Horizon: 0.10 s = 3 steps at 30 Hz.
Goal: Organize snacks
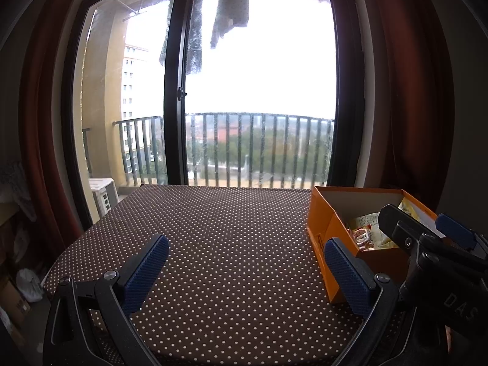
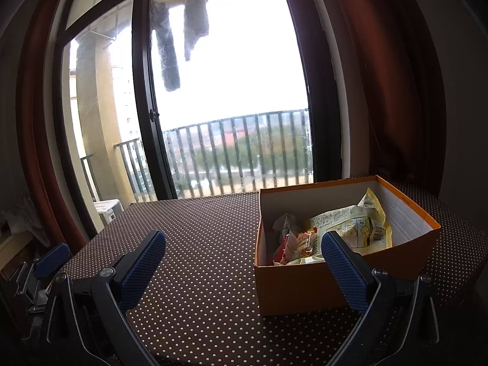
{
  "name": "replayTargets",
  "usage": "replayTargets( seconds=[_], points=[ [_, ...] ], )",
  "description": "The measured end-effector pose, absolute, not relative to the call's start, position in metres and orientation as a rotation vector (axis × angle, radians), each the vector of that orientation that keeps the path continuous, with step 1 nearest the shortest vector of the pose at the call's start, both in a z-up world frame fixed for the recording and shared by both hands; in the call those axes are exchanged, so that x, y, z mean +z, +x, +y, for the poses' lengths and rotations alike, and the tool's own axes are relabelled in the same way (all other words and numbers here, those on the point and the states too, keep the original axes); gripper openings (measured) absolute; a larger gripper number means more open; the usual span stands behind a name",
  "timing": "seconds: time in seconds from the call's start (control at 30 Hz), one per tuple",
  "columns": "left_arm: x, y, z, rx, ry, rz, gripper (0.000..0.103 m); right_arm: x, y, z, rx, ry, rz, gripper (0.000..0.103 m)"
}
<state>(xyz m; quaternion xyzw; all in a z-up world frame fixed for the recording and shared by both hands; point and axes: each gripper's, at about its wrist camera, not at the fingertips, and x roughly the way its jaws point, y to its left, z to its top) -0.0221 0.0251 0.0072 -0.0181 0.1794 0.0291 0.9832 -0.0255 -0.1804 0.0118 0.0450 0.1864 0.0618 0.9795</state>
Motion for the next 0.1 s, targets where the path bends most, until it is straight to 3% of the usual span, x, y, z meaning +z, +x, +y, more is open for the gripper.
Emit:
replayTargets(
  seconds=[0.1],
  points=[
    [0.0074,-0.0210,0.0249,0.057,-0.034,0.361,0.102,0.0108,-0.0236,-0.1804,0.125,0.099,0.382,0.103]
  ],
)
